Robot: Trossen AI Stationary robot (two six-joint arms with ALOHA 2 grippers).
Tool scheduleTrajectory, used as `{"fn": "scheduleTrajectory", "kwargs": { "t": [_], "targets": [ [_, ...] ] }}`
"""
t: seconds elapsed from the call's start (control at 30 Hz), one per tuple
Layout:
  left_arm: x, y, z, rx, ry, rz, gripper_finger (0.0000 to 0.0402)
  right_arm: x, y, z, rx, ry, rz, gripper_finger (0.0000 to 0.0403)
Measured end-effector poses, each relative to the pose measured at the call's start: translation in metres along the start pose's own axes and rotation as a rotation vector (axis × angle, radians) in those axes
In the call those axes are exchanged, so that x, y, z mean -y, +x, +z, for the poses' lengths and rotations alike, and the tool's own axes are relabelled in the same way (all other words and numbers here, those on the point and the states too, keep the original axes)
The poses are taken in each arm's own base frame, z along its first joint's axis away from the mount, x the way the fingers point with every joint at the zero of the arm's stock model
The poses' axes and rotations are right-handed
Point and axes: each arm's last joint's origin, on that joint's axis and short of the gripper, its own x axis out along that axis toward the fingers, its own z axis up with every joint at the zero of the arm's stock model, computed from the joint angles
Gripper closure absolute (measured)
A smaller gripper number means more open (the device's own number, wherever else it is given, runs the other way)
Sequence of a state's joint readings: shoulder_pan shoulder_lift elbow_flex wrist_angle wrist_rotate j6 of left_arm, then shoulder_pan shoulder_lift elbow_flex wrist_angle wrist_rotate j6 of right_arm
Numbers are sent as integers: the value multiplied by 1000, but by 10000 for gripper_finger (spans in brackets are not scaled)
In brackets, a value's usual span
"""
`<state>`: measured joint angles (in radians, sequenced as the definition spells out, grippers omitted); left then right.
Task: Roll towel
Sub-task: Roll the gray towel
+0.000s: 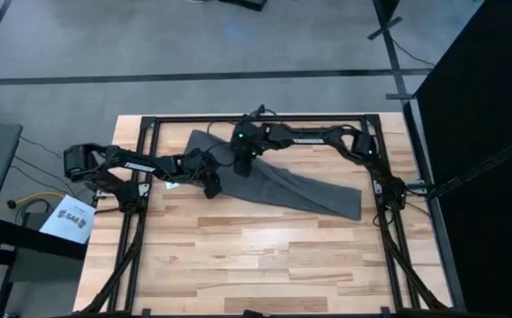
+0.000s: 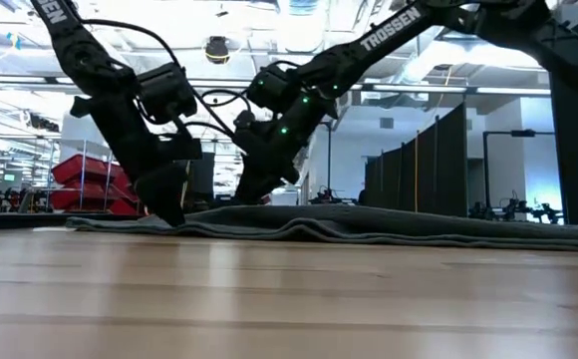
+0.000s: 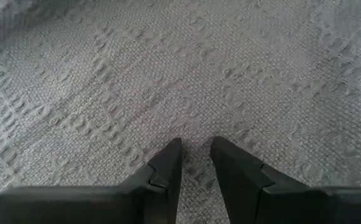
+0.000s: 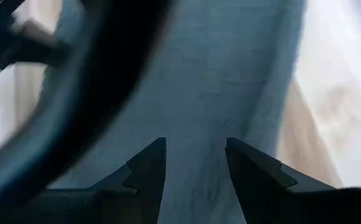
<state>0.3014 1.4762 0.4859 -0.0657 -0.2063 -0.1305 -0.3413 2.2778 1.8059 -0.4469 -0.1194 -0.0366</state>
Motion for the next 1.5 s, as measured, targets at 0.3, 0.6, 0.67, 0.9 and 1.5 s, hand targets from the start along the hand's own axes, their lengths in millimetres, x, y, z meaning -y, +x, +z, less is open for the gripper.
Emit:
{"fn": "scheduleTrajectory", "kwargs": {
  "t": [0.3, 0.6, 0.67, 0.9, 1.5],
  "targets": [
    [2, -5, -2, -3, 53, -18, 320, 10, -10, 6, -5, 48, -79, 246],
    [16, -7, 5, 92, 165, -167, 320, -10, -11, -2, -115, 60, -95, 246],
    [18, -7, 7, 119, 178, -178, 320, -11, -11, -7, -168, 51, -100, 246],
    [24, -9, 6, 125, 199, -189, 320, -11, -12, -12, -225, 48, -103, 246],
    [33, -11, 6, 146, 258, -205, 320, -30, -5, -17, -255, -5, -30, 272]
  ]
}}
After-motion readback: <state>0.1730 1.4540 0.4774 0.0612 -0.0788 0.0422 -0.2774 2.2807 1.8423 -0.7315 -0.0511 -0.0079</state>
